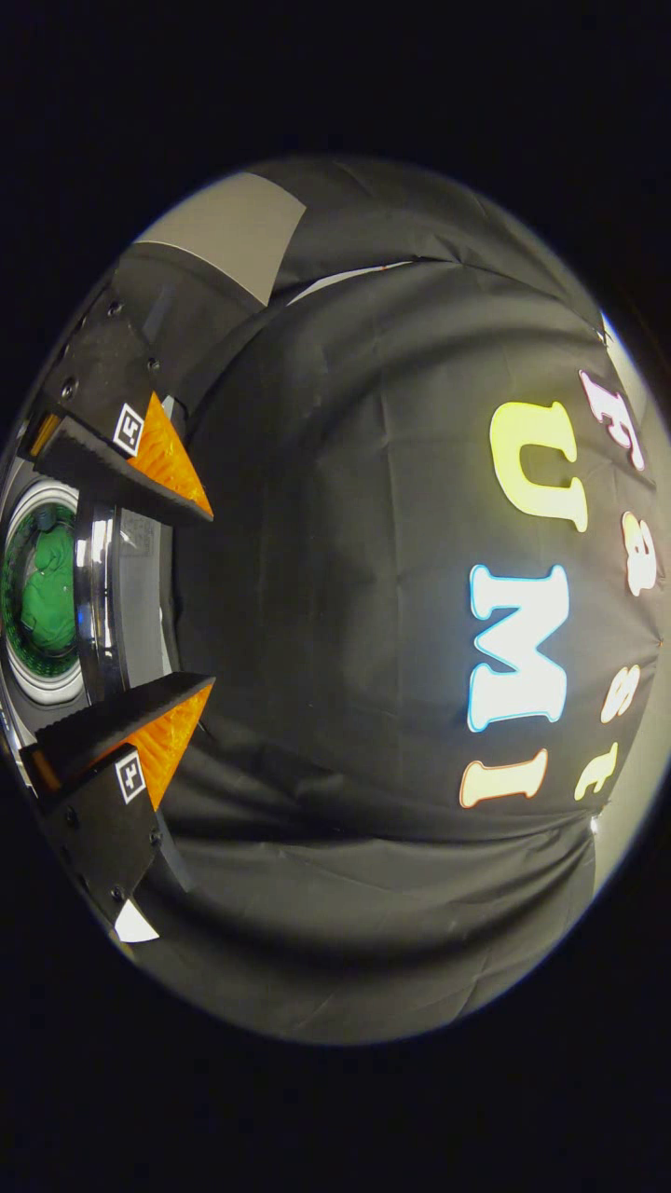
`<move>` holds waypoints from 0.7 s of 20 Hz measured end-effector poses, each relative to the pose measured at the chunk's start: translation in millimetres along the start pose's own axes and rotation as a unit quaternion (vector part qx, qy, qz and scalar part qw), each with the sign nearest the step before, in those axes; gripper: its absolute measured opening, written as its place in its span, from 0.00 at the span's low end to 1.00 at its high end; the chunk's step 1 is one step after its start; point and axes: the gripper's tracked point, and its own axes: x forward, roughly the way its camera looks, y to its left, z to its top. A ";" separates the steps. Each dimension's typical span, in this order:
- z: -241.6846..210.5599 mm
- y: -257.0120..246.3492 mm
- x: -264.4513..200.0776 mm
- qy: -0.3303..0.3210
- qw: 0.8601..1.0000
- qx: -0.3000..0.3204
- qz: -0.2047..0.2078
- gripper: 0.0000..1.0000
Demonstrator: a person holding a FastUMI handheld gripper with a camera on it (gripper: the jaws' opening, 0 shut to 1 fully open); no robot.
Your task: Put the clothes into the washing machine and then close the washing machine lid.
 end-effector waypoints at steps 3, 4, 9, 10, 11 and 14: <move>-6.9 -0.3 -7.3 -0.007 1.000 0.000 0.000 0.98; -8.9 -0.7 -10.7 -0.009 1.000 0.000 0.001 0.98; -24.7 -1.6 -27.0 -0.024 1.000 0.002 0.003 0.98; -29.4 -1.7 -31.0 -0.025 1.000 0.002 0.003 0.98; -33.9 -2.4 -34.7 -0.026 1.000 0.003 0.003 0.98; -45.5 -3.0 -47.5 -0.047 0.999 0.004 0.005 0.98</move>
